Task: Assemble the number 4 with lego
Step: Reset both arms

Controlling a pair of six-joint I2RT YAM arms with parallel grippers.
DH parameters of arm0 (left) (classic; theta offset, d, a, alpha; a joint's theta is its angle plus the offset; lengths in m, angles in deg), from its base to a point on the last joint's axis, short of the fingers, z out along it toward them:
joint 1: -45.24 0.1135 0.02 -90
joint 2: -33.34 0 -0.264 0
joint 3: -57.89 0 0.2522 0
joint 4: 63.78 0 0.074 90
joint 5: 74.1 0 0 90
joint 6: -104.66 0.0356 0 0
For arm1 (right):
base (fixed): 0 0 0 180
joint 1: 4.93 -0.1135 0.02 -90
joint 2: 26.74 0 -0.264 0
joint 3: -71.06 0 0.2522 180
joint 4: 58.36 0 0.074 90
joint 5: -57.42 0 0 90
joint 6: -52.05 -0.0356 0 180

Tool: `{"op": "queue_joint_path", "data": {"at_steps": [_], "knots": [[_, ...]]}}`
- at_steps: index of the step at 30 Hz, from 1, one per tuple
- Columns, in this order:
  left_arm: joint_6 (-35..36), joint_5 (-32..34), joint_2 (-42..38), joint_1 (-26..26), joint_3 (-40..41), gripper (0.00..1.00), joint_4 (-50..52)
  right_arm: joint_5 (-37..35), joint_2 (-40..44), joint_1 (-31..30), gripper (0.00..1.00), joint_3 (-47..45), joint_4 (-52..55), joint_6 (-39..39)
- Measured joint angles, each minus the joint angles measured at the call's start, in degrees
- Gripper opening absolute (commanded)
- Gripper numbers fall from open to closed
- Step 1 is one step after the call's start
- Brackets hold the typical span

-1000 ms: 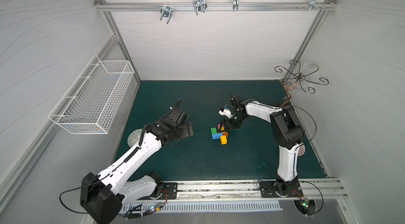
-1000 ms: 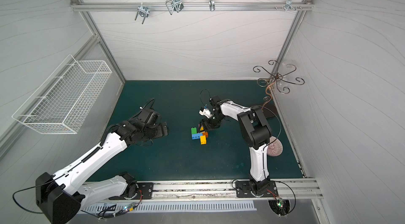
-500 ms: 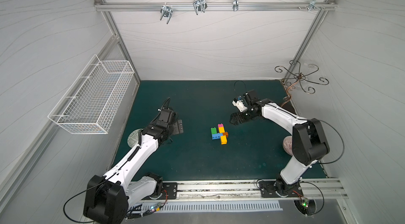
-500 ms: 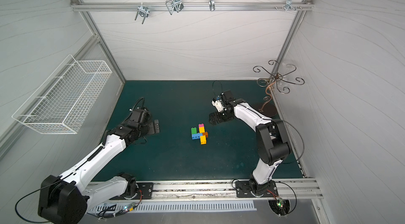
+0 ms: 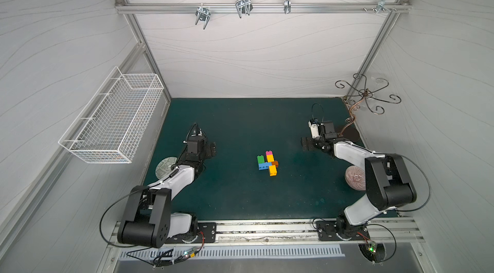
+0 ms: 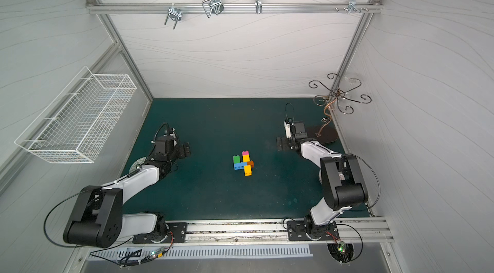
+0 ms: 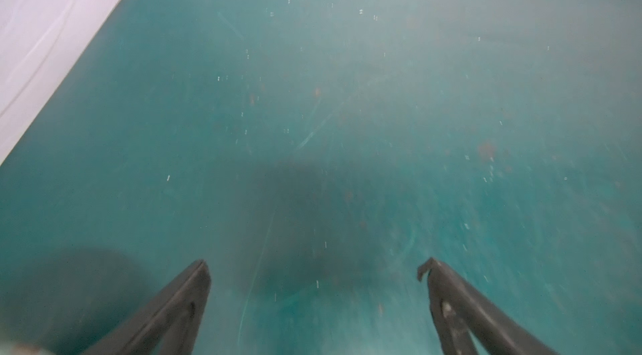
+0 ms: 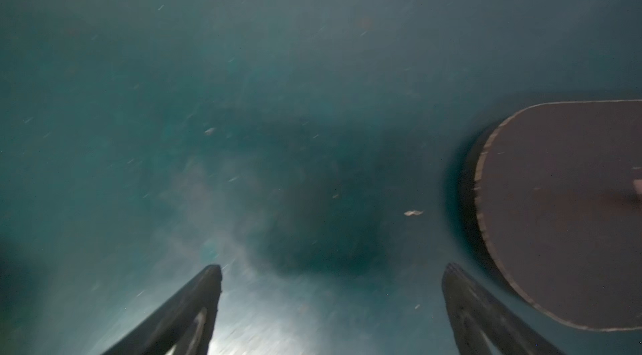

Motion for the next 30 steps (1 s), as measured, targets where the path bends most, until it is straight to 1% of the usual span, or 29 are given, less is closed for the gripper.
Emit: {"op": "queue_joint_path", "data": {"at_steps": [4,7,13,19,30], "knots": [[1.68,-0.87,4.11,0.96,1.09,0.99,-6.86,0.11,-0.02,1.70,0.99,-5.44,-11.08,1.11],[2.54,-1.51,4.55,1.95,1.38,0.99,-10.34,0.96,-0.02,2.95,0.99,-11.13,-20.02,1.53],[3.43,-2.36,4.94,4.15,2.01,0.99,-16.98,3.82,0.13,6.10,0.99,-16.44,-29.73,0.79],[3.61,-2.56,6.05,4.37,2.80,0.99,-19.50,5.05,0.37,6.54,0.99,-16.72,-33.79,0.35],[3.63,-2.58,6.08,4.37,2.84,0.99,-20.83,5.49,0.46,6.58,0.99,-16.72,-35.56,0.35]]}}
